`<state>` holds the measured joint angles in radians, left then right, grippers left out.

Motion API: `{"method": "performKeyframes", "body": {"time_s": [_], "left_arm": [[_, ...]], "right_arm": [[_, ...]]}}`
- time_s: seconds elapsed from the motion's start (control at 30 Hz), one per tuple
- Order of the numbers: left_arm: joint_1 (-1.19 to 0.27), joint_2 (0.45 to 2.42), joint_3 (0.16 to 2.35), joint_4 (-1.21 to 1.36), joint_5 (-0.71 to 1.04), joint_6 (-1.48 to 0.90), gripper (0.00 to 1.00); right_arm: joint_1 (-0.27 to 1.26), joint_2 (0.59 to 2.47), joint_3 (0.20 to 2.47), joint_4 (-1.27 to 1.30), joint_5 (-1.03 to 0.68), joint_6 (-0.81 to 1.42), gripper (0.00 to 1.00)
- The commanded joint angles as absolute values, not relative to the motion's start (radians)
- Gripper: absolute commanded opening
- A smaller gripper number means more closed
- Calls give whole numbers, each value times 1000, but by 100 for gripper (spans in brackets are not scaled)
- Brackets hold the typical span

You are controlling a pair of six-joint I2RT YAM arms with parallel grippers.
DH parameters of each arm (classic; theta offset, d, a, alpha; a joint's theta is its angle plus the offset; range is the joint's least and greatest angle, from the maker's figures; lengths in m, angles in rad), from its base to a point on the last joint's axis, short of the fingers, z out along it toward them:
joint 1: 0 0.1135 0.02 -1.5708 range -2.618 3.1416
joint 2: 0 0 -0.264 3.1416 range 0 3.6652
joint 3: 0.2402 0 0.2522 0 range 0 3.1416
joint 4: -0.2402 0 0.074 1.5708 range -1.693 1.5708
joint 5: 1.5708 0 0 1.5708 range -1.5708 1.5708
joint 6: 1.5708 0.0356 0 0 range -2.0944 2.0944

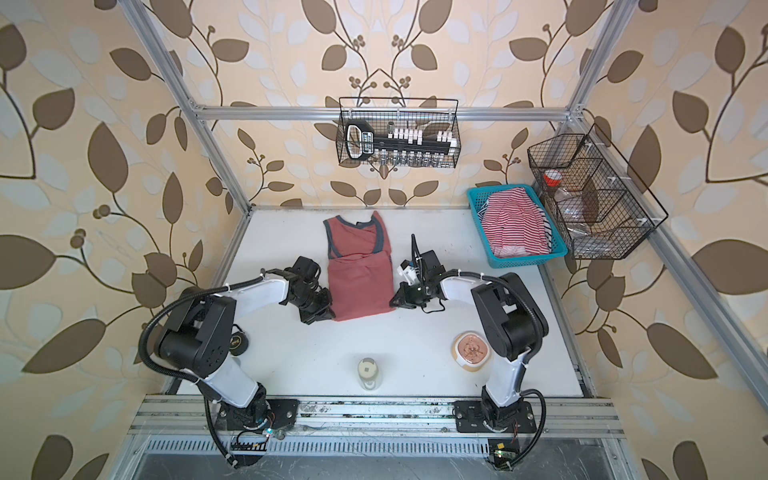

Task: Fold and stack the tank tops
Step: 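Grasp the folded edge nearest the robot with both grippers, then fold the grasped edge with both grippers toward the grey neckline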

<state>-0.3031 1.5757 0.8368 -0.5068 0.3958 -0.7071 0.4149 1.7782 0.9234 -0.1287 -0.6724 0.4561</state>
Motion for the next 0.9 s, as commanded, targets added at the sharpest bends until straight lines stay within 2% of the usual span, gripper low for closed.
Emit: {"method": "performKeyframes", "body": {"time_s": [0.0,0.17,0.3,0.67,0.87], "left_arm": [[-317,1399,778,-563,349,-763,0],[-319,1211,746,-616,310,-800,0],[-320,1133,775,-660,298,-808,0],[-324,1027,857,-782,286,-802,0],[-324,1044,920,-806,239,-778,0]], "right_arm": [[442,1688,844,-65,-641,499,0],[479,1583,781,-23,-604,548,0],[492,1529,800,-29,-586,564,0],[525,1377,893,-177,-569,560,0],[528,1403,959,-229,-575,534,0]]}}
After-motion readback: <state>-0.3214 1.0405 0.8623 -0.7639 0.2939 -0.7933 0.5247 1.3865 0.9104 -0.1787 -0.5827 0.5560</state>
